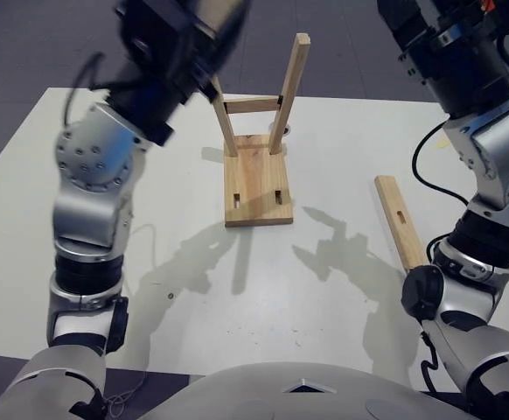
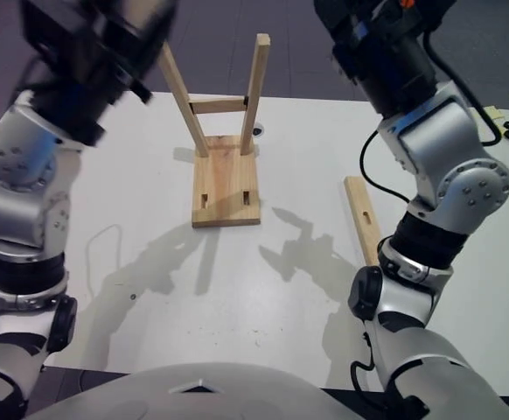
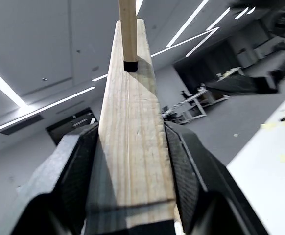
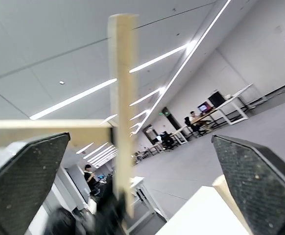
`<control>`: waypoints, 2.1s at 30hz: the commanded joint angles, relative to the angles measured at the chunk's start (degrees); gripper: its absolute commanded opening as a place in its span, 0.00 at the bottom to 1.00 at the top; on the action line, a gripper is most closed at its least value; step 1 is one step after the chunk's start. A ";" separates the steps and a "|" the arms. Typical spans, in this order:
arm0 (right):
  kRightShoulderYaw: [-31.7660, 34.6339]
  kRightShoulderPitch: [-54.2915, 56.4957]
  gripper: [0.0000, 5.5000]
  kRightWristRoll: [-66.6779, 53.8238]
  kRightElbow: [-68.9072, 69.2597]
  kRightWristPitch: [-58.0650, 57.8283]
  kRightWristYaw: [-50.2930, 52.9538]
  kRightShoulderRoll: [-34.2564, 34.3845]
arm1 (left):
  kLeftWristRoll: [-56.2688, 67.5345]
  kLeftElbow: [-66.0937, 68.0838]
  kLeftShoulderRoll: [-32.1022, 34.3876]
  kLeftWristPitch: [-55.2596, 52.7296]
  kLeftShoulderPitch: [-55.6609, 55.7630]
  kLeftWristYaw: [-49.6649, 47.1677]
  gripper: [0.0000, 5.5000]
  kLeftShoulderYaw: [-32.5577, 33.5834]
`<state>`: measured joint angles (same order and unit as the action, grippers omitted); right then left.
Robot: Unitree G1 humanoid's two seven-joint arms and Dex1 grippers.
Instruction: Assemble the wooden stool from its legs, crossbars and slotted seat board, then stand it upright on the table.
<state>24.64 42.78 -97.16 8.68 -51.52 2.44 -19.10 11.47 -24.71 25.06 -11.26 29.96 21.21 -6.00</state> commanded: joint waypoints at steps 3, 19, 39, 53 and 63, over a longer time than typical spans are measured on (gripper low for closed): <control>-0.93 2.53 0.98 -2.18 -3.19 1.87 2.11 -3.66 | 2.05 -1.24 -1.93 -0.30 -6.39 4.41 0.37 -2.47; -4.77 -3.00 0.95 4.53 -3.64 2.78 4.24 -3.36 | 1.30 -3.52 -4.35 -1.29 -7.87 4.82 0.37 -3.30; -4.42 -2.56 0.37 -7.38 -5.46 2.79 5.02 -4.70 | 1.72 -3.21 -4.96 -2.18 -9.00 8.11 0.37 -4.47; -5.42 -4.92 0.19 -5.57 -2.50 3.67 3.78 -4.62 | 4.98 -3.22 -4.64 -5.59 -8.75 9.78 0.37 -2.72; -5.05 -18.27 0.19 9.69 3.40 9.34 13.53 -2.61 | 59.79 -5.61 -0.09 -19.99 -4.92 -3.32 0.67 29.51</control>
<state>18.65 32.08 -92.45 7.71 -44.89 9.90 -23.18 45.66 -30.18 19.67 -27.18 21.15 25.39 6.72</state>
